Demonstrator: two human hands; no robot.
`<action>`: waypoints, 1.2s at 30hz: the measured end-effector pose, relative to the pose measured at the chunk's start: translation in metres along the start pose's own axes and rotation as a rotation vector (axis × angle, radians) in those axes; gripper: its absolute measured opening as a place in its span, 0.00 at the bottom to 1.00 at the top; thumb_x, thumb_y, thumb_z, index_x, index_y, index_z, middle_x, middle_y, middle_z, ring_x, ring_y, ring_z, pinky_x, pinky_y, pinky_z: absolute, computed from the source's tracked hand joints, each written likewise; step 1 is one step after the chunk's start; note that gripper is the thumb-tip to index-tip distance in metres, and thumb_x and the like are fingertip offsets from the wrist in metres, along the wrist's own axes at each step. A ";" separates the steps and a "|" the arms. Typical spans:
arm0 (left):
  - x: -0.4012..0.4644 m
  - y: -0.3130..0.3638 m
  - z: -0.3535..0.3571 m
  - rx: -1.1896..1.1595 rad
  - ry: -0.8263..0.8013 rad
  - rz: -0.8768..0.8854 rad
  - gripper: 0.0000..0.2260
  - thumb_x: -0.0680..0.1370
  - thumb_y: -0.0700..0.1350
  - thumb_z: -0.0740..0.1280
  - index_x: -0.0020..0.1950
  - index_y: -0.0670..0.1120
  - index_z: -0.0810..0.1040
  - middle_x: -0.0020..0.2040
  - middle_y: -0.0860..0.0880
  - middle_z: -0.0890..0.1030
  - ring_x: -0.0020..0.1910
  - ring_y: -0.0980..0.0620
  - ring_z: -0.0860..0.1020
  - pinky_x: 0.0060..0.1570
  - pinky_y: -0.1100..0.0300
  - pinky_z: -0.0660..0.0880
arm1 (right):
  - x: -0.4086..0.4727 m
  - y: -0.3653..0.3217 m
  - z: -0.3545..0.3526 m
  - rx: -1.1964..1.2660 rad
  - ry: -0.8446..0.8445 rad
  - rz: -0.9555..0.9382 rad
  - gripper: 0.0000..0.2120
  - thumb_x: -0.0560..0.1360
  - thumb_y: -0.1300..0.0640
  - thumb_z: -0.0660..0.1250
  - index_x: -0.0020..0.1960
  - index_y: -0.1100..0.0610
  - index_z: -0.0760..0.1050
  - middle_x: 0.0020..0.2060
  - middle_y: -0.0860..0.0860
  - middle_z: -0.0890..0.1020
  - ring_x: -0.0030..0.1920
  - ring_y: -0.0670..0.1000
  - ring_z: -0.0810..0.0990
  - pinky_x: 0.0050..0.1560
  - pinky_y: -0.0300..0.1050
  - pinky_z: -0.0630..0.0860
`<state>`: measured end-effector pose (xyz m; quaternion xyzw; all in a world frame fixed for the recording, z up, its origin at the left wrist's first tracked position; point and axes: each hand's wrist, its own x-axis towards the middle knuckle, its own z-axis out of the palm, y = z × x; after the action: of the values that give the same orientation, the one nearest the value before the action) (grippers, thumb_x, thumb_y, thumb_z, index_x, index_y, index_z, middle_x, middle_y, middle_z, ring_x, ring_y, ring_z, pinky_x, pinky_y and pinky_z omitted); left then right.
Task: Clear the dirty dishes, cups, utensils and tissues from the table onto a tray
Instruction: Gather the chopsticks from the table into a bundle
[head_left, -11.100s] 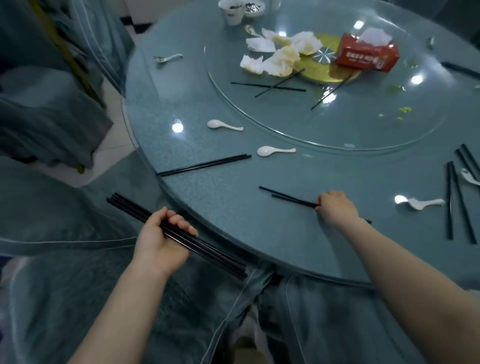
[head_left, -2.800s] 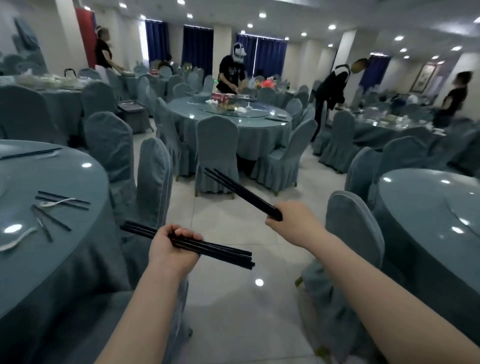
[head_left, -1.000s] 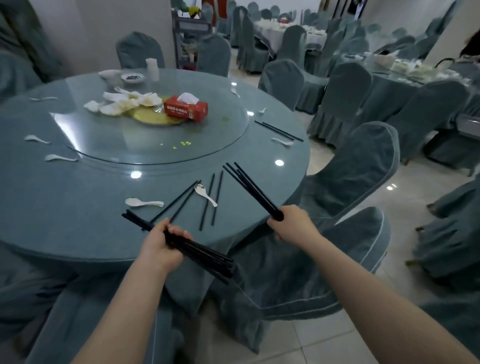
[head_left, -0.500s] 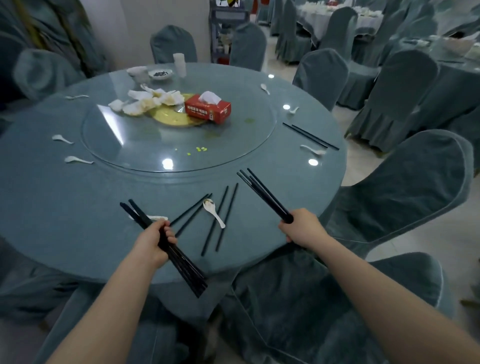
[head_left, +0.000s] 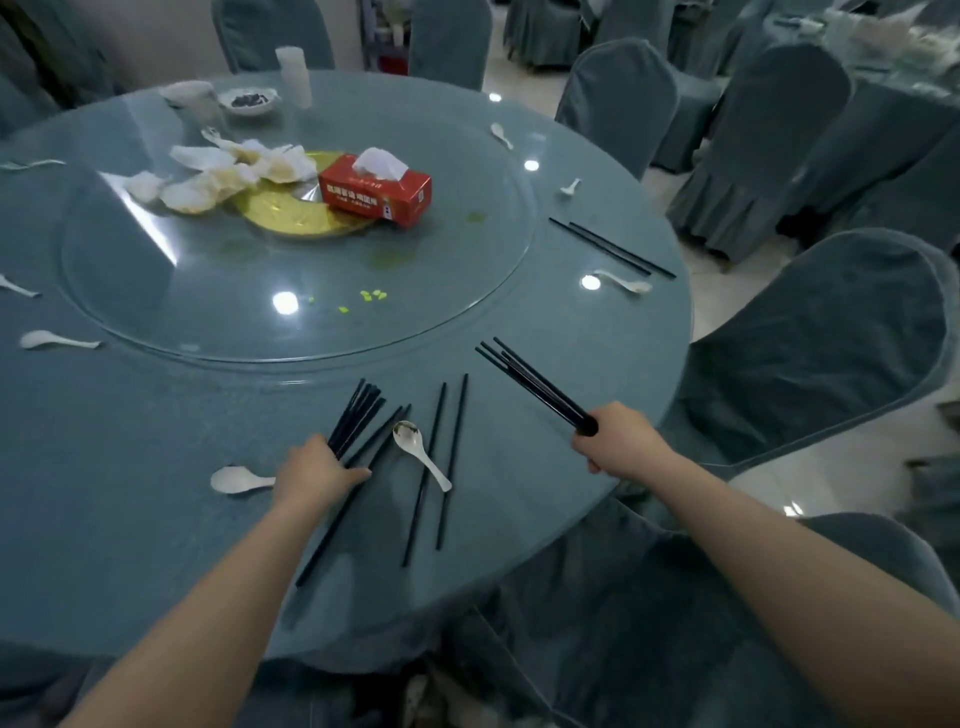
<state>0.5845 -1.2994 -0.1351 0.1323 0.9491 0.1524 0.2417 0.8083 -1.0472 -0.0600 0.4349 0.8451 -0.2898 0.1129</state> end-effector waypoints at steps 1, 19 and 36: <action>0.005 -0.003 0.005 0.072 -0.009 0.008 0.26 0.69 0.56 0.74 0.56 0.41 0.70 0.55 0.40 0.76 0.54 0.41 0.75 0.48 0.52 0.72 | 0.004 0.001 0.004 -0.001 -0.012 0.011 0.09 0.73 0.57 0.62 0.36 0.58 0.76 0.31 0.54 0.84 0.24 0.44 0.76 0.28 0.39 0.74; 0.039 -0.018 0.036 0.178 -0.060 0.066 0.10 0.69 0.48 0.69 0.36 0.44 0.71 0.33 0.47 0.75 0.32 0.47 0.74 0.28 0.59 0.66 | 0.067 -0.050 0.103 0.122 -0.003 0.087 0.11 0.74 0.53 0.66 0.49 0.60 0.79 0.40 0.57 0.82 0.43 0.58 0.81 0.41 0.45 0.77; 0.050 -0.060 0.016 -0.112 -0.099 0.044 0.11 0.74 0.44 0.65 0.33 0.43 0.69 0.30 0.49 0.73 0.29 0.53 0.70 0.27 0.61 0.63 | 0.084 -0.110 0.153 0.123 0.036 0.203 0.15 0.71 0.49 0.68 0.36 0.55 0.65 0.34 0.50 0.75 0.34 0.53 0.73 0.29 0.41 0.65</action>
<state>0.5398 -1.3345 -0.1902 0.1470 0.9228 0.2039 0.2919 0.6606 -1.1311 -0.1775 0.5294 0.7793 -0.3202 0.0996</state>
